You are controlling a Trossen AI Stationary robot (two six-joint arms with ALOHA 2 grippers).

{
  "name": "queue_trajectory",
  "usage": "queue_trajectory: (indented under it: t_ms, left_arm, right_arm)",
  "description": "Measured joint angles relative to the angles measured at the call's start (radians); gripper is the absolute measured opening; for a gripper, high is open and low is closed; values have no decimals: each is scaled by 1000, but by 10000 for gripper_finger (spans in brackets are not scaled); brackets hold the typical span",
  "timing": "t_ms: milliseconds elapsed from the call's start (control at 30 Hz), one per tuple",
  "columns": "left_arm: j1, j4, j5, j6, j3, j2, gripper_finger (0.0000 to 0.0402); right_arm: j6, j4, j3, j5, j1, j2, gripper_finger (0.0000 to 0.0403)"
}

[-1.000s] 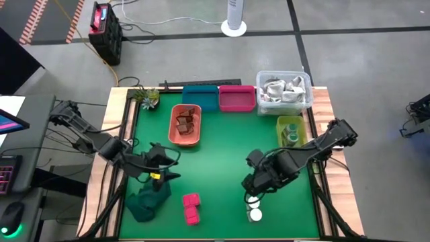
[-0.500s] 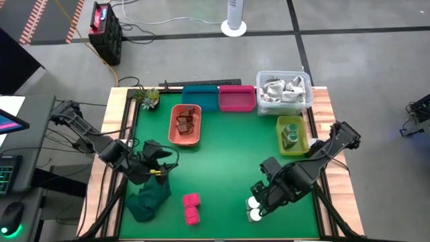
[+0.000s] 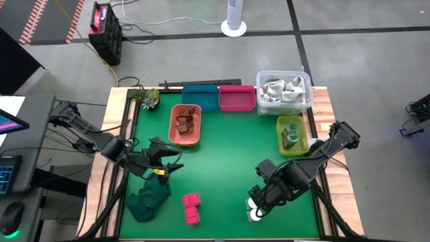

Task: Sort spices by type
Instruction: Put the top white spice bottle into the red bin

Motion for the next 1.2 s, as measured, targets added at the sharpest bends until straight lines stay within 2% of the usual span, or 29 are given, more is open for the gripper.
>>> queue_trajectory:
  t_ms: [267,533,800,967,1200]
  left_arm:
    - [-1,16,0,-19,0,-11,263]
    - [-1,-4,16,-39,0,-11,263]
    - [-1,-5,25,-21,0,-11,263]
    - [-1,-36,25,-19,0,-11,263]
    - [-1,-62,32,-35,0,-11,263]
  right_arm:
    - [7,37,-4,1,0,60,399]
    - [42,86,-6,-56,5,150,399]
    - [58,77,-6,-71,9,153,400]
    - [52,182,-41,-71,7,152,398]
    - [76,202,-73,-72,9,152,396]
